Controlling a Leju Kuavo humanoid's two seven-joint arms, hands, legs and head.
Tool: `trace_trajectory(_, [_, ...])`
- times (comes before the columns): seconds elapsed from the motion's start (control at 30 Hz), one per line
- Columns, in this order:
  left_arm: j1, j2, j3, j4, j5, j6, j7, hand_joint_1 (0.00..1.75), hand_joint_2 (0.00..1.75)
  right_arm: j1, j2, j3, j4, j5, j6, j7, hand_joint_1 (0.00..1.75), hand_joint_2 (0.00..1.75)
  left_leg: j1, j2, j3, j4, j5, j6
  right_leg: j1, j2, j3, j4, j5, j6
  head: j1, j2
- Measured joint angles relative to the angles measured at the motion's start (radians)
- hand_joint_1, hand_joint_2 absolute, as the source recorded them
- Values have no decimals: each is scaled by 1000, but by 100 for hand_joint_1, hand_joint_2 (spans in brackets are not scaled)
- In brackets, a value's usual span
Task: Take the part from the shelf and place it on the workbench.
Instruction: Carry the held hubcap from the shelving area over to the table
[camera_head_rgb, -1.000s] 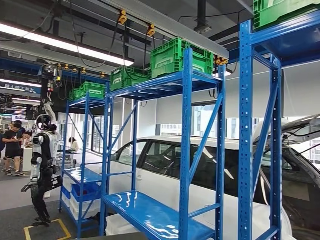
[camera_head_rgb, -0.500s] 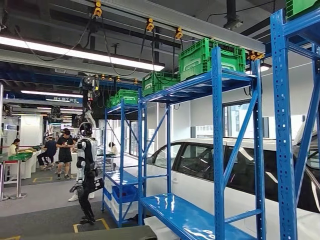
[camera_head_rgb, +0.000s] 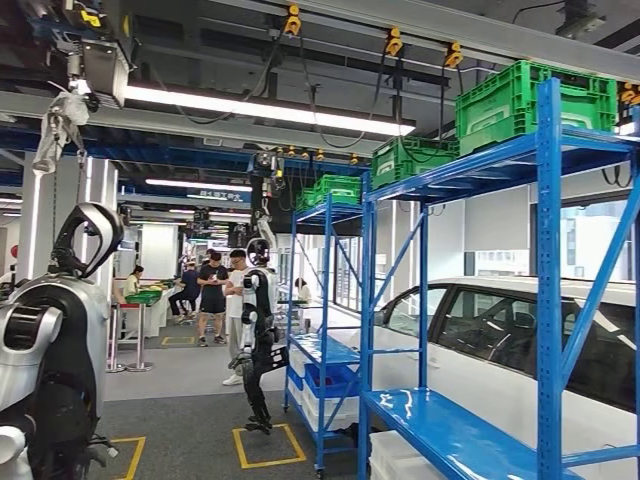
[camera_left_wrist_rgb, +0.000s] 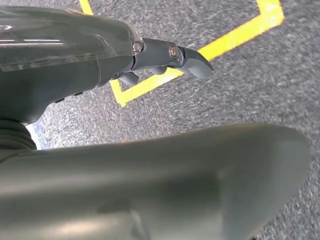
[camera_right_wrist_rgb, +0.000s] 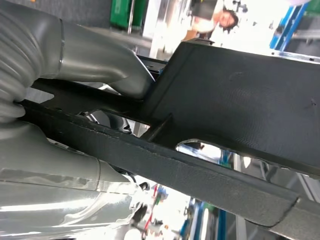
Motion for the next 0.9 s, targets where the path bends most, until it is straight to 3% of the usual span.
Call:
trace_trajectory(0.07, [-2, -3, -1, 0, 4, 1, 5, 0, 0, 7, -2, 3, 0, -6, 3, -1, 175, 175, 0, -21, -2, -1, 4, 9, -3, 57, -44, 109, -66, 3, 0, 0])
trace_trajectory(0.1, [-3, -4, -1, 0, 8, 2, 8, 0, 0, 12, -5, 4, 0, -10, 6, -2, 175, 175, -1, -33, -4, -1, 5, 12, -3, 74, -76, 180, -98, 2, 0, 0])
trace_trajectory(0.13, [-3, -6, 0, 0, 15, 3, 10, 0, 0, 20, -7, 6, 0, -13, 9, -2, 175, 175, -3, -47, -5, 0, 6, 15, -3, 82, -103, 237, -116, 0, 0, 0])
trace_trajectory(0.17, [-2, -7, 2, 0, 23, 5, 11, 0, 0, 27, -9, 7, -1, -17, 13, -2, 175, 175, -6, -62, -5, 0, 7, 17, -2, 86, -115, 262, -114, -3, 0, 0])
trace_trajectory(0.2, [0, -8, 4, 0, 31, 6, 9, 0, 0, 34, -12, 9, -3, -20, 16, -3, 175, 175, -9, -77, -5, 0, 8, 18, 0, 91, -109, 244, -91, -8, 0, 0])
trace_trajectory(0.23, [3, -9, 6, 0, 38, 8, 7, 0, 0, 39, -13, 10, -7, -23, 18, -3, 175, 175, -12, -93, -4, 0, 9, 19, 1, 101, -86, 190, -54, -16, 0, 0])
trace_trajectory(0.3, [5, -18, 12, 0, 50, 9, 2, 0, 0, 46, -19, 13, -17, -27, 20, -6, 175, 175, -14, -121, -5, 0, 11, 18, 4, 158, -30, 54, 17, -39, 0, 0])
trace_trajectory(0.37, [7, -26, 21, -2, 60, 10, 1, 0, 0, 58, -31, 13, -26, -28, 20, -12, 175, 175, -8, -145, -12, 0, 17, 11, 8, 197, -3, -13, 41, -50, 1, 0])
trace_trajectory(0.43, [15, -29, 30, -2, 68, 13, 1, 0, 0, 74, -46, 10, -35, -26, 20, -21, 175, 175, -3, -168, -20, -3, 23, 0, 7, 178, 3, -29, 43, -48, 1, 0])
trace_trajectory(0.47, [21, -30, 36, -2, 70, 15, 2, 0, 0, 81, -52, 7, -40, -23, 20, -25, 175, 175, -4, -158, -24, -1, 21, -5, 4, 164, 7, -38, 45, -47, 1, 0])
trace_trajectory(0.5, [24, -31, 40, -2, 71, 18, 5, 0, 0, 87, -57, 3, -45, -22, 19, -28, 175, 175, -7, -134, -33, 15, 9, -9, 1, 150, 10, -46, 49, -46, 1, 0])
trace_trajectory(0.57, [22, -32, 46, -2, 71, 24, 10, 0, 0, 101, -71, -7, -57, -17, 19, -33, 175, 175, -9, -69, -77, 104, -47, -18, -2, 115, 14, -55, 54, -44, 1, 0])
trace_trajectory(0.63, [16, -32, 48, -2, 66, 26, 16, 0, 0, 115, -87, -14, -66, -9, 16, -34, 175, 175, -2, -41, -132, 226, -100, -30, -2, 78, 13, -55, 52, -43, 1, 0])
trace_trajectory(0.67, [17, -32, 48, -2, 64, 26, 18, 0, 0, 122, -94, -17, -69, -5, 13, -33, 175, 175, 3, -37, -142, 256, -106, -35, -3, 62, 13, -55, 51, -41, 1, 0])
trace_trajectory(0.7, [18, -32, 48, -2, 61, 26, 20, 0, 0, 126, -99, -20, -73, -3, 11, -33, 175, 175, 8, -33, -134, 249, -94, -40, -4, 47, 13, -54, 49, -38, 1, 0])
trace_trajectory(0.73, [20, -32, 48, -2, 58, 25, 21, 0, 0, 128, -104, -24, -76, -1, 9, -33, 175, 175, 12, -25, -106, 206, -68, -45, -5, 34, 14, -52, 47, -34, 1, 0])
trace_trajectory(0.8, [18, -33, 48, -2, 53, 25, 21, 0, 0, 129, -112, -30, -84, 2, 5, -32, 175, 175, 12, 15, -34, 80, -20, -51, -5, 11, 14, -41, 37, -19, 1, 0])
trace_trajectory(0.87, [11, -35, 48, -2, 48, 22, 17, 0, 0, 130, -122, -35, -94, 7, 1, -31, 175, 175, 6, 45, -1, 16, -8, -37, 0, -8, 14, -31, 27, -3, 1, 0])
trace_trajectory(0.9, [9, -36, 48, -2, 46, 20, 12, 0, 0, 131, -126, -37, -98, 10, -1, -31, 175, 175, 2, 41, -2, 13, -12, -26, 1, -18, 16, -30, 25, 1, 1, 0])
